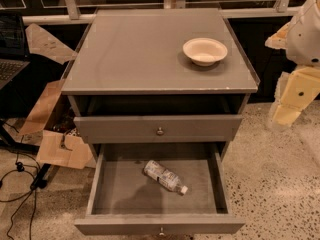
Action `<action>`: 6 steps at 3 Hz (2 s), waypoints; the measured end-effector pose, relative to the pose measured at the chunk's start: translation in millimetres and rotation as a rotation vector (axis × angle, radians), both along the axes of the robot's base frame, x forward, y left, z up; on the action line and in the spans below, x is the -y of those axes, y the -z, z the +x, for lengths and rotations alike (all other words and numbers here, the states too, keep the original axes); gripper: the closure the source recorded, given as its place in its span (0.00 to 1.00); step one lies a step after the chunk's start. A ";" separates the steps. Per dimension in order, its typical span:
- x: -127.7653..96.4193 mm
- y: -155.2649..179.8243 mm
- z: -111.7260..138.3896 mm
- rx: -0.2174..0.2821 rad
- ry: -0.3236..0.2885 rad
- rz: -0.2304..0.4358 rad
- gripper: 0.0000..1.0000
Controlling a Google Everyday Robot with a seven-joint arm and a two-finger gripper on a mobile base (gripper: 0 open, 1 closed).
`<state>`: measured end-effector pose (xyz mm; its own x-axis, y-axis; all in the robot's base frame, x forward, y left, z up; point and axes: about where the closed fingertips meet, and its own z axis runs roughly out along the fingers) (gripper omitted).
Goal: Pick blue plastic bottle from middle drawer and place on counter
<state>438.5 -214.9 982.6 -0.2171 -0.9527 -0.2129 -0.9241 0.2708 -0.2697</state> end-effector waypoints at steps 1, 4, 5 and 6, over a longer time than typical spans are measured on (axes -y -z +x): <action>-0.7 -1.6 0.2 0.014 0.010 0.010 0.00; -28.3 43.9 0.0 -0.057 0.161 0.398 0.00; -39.8 61.0 -0.5 -0.113 0.185 0.438 0.00; -39.9 61.6 -0.7 -0.115 0.186 0.438 0.00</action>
Offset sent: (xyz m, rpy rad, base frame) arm 0.0129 0.0141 -0.0205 0.2820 -0.0677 -0.1733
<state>437.8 -175.1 921.1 -0.4209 -0.7215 -0.5498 -0.8661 0.4997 0.0073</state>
